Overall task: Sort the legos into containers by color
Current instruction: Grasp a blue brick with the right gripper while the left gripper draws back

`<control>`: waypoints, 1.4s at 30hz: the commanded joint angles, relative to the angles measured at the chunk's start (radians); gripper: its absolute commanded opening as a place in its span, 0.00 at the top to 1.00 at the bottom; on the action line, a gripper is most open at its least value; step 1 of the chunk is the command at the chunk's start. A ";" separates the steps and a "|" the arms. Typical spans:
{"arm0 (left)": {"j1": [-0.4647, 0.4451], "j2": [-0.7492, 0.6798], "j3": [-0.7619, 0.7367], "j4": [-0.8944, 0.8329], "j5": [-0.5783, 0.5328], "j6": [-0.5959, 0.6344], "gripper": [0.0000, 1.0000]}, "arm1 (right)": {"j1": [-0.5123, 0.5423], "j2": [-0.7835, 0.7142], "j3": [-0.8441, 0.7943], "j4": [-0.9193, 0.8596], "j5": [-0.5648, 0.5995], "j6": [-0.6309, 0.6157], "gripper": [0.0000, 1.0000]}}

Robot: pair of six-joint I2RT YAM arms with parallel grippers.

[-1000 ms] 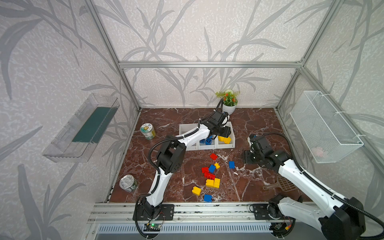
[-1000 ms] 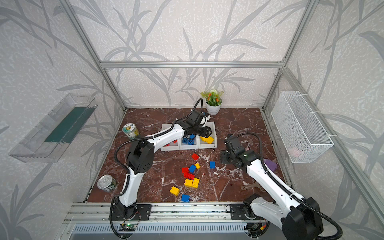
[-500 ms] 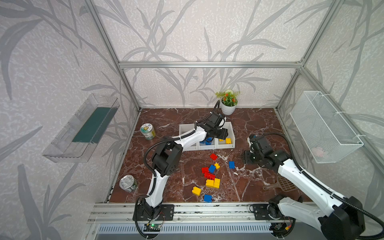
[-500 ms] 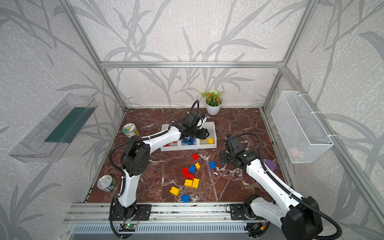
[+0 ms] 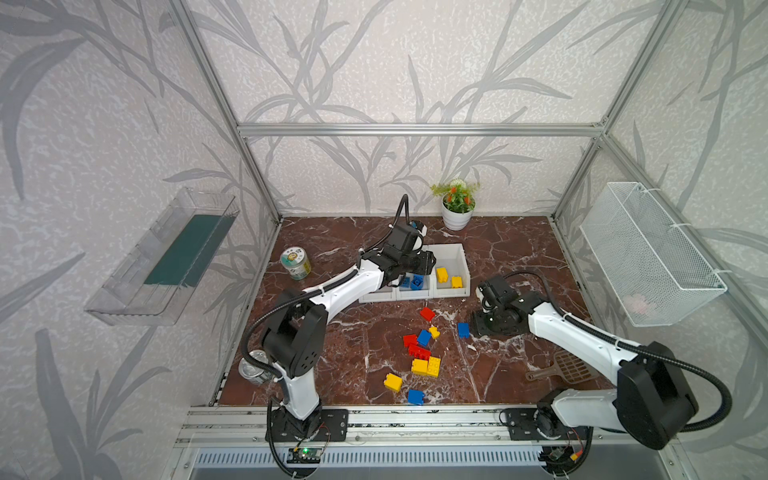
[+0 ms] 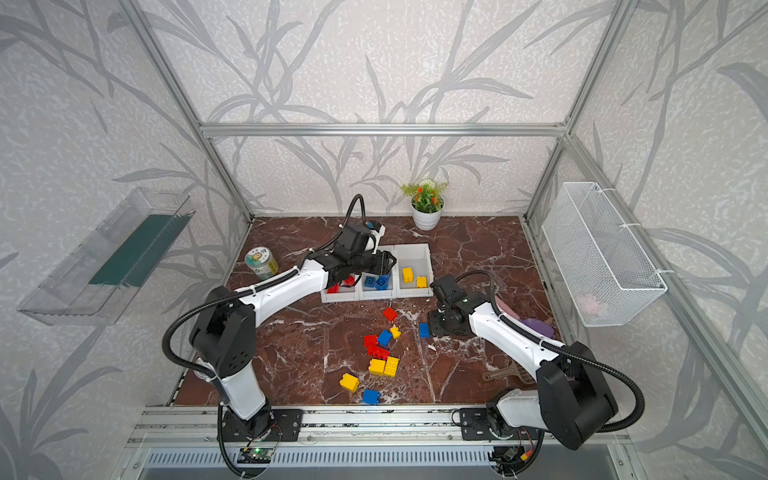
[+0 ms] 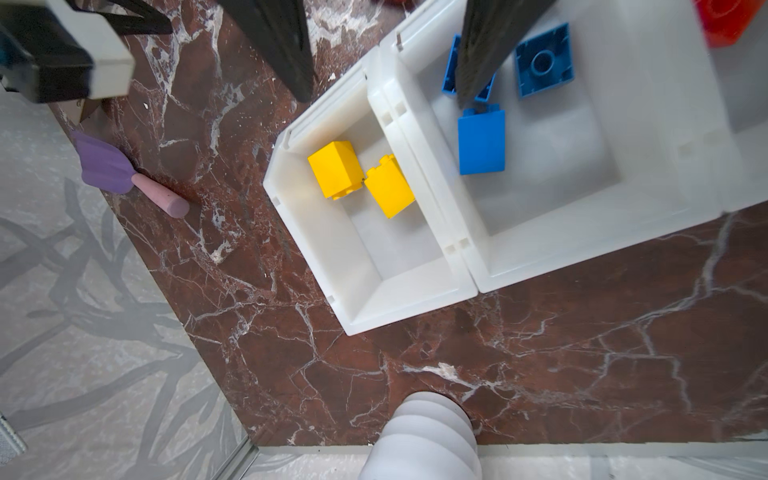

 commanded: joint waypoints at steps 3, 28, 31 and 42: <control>0.021 -0.124 -0.095 0.017 -0.058 0.031 0.40 | 0.040 0.067 0.054 0.027 -0.009 0.027 0.37; 0.077 -0.374 -0.290 -0.025 -0.167 0.111 0.36 | 0.133 0.247 0.142 -0.005 0.081 0.074 0.48; 0.079 -0.380 -0.292 -0.032 -0.163 0.107 0.36 | 0.138 0.256 0.137 0.003 0.083 0.083 0.50; 0.081 -0.422 -0.322 -0.038 -0.170 0.100 0.36 | 0.147 0.300 0.125 0.033 0.076 0.097 0.61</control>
